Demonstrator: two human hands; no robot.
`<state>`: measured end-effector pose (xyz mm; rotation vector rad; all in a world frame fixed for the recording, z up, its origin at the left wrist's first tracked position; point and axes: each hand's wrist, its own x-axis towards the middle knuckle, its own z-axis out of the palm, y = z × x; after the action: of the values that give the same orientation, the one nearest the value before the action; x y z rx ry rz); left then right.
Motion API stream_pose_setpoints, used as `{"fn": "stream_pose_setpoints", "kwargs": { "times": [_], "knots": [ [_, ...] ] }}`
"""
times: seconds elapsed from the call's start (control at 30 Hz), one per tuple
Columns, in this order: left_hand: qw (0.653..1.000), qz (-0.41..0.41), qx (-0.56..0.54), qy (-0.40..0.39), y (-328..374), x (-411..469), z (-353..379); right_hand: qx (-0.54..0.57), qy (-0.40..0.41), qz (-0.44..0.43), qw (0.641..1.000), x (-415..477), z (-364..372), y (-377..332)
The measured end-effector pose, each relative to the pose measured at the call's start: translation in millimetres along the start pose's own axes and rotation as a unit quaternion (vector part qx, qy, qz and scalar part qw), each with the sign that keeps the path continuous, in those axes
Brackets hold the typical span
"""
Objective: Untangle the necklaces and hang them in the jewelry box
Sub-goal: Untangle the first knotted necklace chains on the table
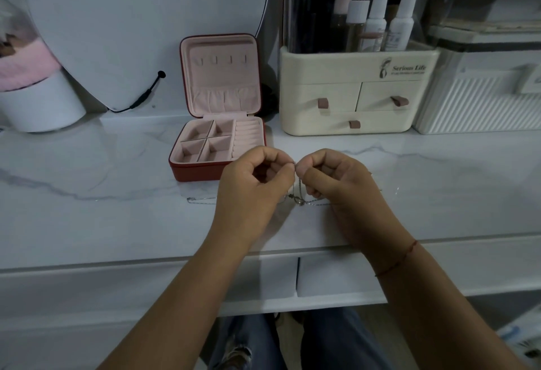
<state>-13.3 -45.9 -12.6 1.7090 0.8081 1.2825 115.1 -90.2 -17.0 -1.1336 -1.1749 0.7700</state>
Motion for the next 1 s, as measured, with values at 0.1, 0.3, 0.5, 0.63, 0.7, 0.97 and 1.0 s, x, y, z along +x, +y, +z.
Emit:
{"fn": "stream_pose_setpoints", "kwargs": {
  "times": [0.1, 0.3, 0.5, 0.63, 0.7, 0.97, 1.0],
  "knots": [
    [1.0, -0.021, -0.007, -0.006, 0.0, 0.1, -0.1, 0.011, 0.013, -0.012, 1.0, -0.7, -0.4, -0.5],
    [0.998, -0.055, 0.007, -0.033, -0.8, 0.4, 1.1, 0.014, 0.027, -0.015, 0.999, -0.8, -1.1, 0.8],
    [0.998, -0.052, 0.014, -0.043, -0.8, 0.3, 0.7, -0.011, 0.043, -0.02, 0.999, -0.1, -2.7, 2.6],
    [0.999, -0.027, 0.012, -0.042, -2.2, -0.1, -0.5, 0.002, 0.039, -0.011, 0.999, -1.5, -1.0, -0.1],
    [0.999, -0.011, 0.02, -0.038, -2.7, -0.7, -0.9, 0.009, 0.04, -0.014, 0.999, -2.6, 0.3, -1.7],
    [0.997, 0.039, 0.055, -0.024, -2.8, -3.0, 1.0, -0.034, 0.059, -0.029, 0.997, -5.6, 2.1, -3.5],
    [0.996, 0.048, 0.065, -0.023, -2.8, -2.9, 1.1, -0.04, 0.061, -0.031, 0.997, -6.0, 2.2, -3.6]
  ]
}}
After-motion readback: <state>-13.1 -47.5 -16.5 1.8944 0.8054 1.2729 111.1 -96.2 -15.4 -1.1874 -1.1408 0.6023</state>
